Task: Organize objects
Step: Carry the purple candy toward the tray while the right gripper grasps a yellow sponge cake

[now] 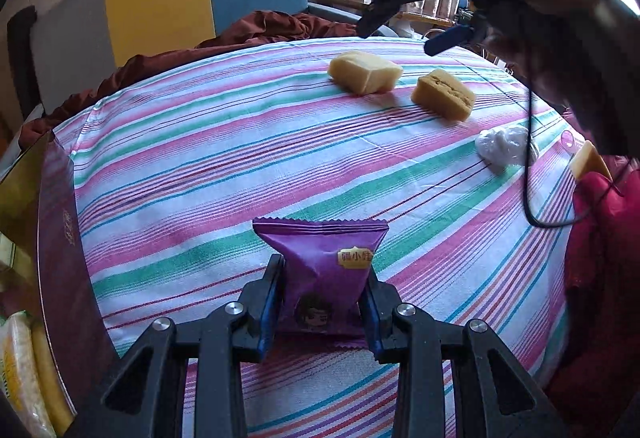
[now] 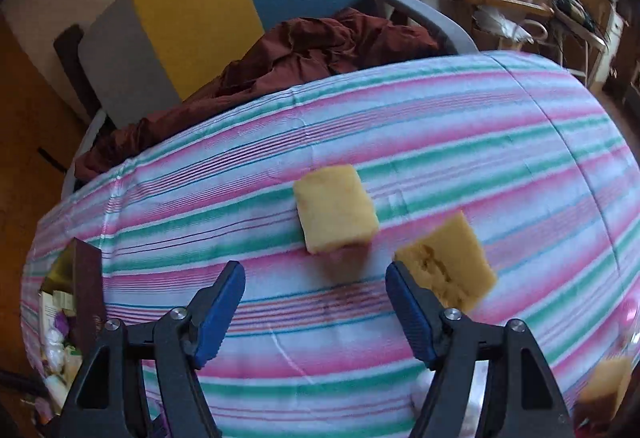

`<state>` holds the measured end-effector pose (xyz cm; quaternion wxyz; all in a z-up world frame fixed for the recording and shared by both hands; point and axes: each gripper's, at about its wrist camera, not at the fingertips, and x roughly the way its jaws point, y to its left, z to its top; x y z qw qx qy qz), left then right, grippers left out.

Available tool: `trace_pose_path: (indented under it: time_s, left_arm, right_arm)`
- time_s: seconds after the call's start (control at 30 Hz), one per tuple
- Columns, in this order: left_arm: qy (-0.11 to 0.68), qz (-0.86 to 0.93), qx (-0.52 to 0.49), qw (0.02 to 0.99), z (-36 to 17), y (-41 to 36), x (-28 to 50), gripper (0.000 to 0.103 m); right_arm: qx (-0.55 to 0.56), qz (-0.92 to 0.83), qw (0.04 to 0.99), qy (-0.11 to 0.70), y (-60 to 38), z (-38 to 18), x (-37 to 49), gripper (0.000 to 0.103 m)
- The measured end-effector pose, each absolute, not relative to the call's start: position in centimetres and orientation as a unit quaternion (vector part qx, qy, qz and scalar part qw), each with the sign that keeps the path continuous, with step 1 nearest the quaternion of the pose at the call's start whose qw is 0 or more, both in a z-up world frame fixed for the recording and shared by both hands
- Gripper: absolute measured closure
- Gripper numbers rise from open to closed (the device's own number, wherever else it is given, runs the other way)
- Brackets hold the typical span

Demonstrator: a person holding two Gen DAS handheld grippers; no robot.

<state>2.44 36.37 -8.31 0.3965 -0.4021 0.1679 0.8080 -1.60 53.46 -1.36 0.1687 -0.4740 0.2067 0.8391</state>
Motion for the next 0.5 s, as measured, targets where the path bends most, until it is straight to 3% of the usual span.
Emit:
trace_pose_path:
  time_s: [0.3,0.33,0.37,0.5]
  left_arm:
    - [0.159,0.81,-0.393,0.406,-8.5,35.9,2.5,0.067]
    - [0.156,0.809,-0.395,0.407,-8.5,35.8,2.4,0.067]
    - [0.154,0.808,-0.395,0.408,-8.6,35.8,2.4,0.067]
    - [0.156,0.812,-0.389,0.406,-8.7,35.8,2.5,0.066]
  right_arm:
    - [-0.567,0.789,0.212,0.104,55.3,-7.5,-8.7,0.023]
    - [-0.572,0.785,0.213,0.107,55.4,-8.1,-8.7,0.03]
    - [-0.567,0.789,0.203,0.122,55.5,-8.4,-8.3,0.048]
    - [-0.554,0.799,0.18,0.15,54.0,-7.8,-5.9,0.048]
